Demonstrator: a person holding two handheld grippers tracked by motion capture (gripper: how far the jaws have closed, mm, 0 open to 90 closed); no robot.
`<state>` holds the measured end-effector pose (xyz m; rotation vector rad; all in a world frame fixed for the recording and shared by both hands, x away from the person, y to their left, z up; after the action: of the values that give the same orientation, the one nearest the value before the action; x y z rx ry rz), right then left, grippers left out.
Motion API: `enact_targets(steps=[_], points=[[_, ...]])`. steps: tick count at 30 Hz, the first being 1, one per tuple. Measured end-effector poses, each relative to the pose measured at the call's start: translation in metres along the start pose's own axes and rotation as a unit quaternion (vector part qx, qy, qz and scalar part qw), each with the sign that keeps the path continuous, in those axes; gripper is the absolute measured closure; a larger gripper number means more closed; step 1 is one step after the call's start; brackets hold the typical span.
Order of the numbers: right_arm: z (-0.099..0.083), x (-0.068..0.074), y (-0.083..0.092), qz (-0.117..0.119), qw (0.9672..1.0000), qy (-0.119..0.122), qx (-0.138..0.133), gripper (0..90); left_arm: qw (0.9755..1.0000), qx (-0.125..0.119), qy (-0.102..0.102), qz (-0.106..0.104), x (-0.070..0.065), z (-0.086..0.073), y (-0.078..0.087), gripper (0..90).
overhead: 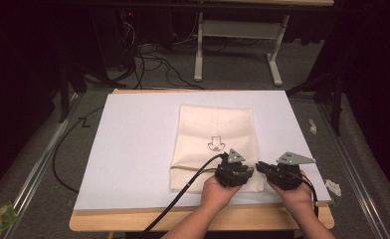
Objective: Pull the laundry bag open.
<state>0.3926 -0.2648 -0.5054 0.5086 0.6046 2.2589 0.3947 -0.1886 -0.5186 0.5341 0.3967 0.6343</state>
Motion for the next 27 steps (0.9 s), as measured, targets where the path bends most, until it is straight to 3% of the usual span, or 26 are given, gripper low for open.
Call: enact_targets(steps=[5,6,11,13,16,19,20,22,26,27], points=[[0.000,0.000,0.000,-0.003,1.0000,0.002,0.001,84.1,0.9998,-0.007,0.019,-0.006,-0.002,0.002,-0.001,82.6],[0.000,0.001,0.000,-0.003,1.0000,0.001,0.001,84.1,0.9998,-0.010,0.017,-0.005,-0.002,0.003,0.000,86.2],[0.001,0.002,0.000,-0.002,1.0000,0.003,-0.001,84.2,0.9999,-0.012,-0.002,0.008,-0.001,0.003,0.003,87.4],[0.000,0.002,0.000,-0.010,0.9999,0.004,0.005,84.4,0.9997,-0.008,0.001,0.022,0.005,0.000,0.005,87.5],[-0.001,-0.001,0.002,-0.012,0.9999,-0.002,0.006,84.6,0.9996,-0.005,0.018,0.021,0.017,-0.004,0.009,87.6],[-0.003,-0.004,0.004,-0.014,0.9999,-0.003,0.006,84.6,0.9994,-0.001,0.015,0.031,0.029,-0.008,0.017,87.6],[-0.003,-0.004,0.004,-0.012,0.9999,-0.008,0.005,84.6,0.9996,0.001,0.016,0.025,0.031,-0.009,0.020,87.5],[-0.003,-0.001,0.003,-0.002,1.0000,-0.007,0.005,84.7,0.9995,0.000,0.005,0.031,0.032,-0.009,0.025,87.6],[0.000,0.007,0.000,-0.008,0.9999,0.006,0.010,85.2,0.9995,0.006,0.004,0.029,0.035,-0.011,0.031,87.7],[0.000,0.008,0.000,-0.009,0.9998,0.013,0.011,85.6,0.9988,0.008,0.004,0.048,0.040,-0.012,0.032,87.8]])
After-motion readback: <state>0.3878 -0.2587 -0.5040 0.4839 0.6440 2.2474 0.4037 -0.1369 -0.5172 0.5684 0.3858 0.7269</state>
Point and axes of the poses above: each handheld gripper's, and its own axes: y roughly backward along the jaws, z roughly out of its top, x roughly to its left, the point moved 10 cm from there along -y, roughly forward along the jaws, and after that the axes turned 10 degrees about z, right-handed, at the moved point
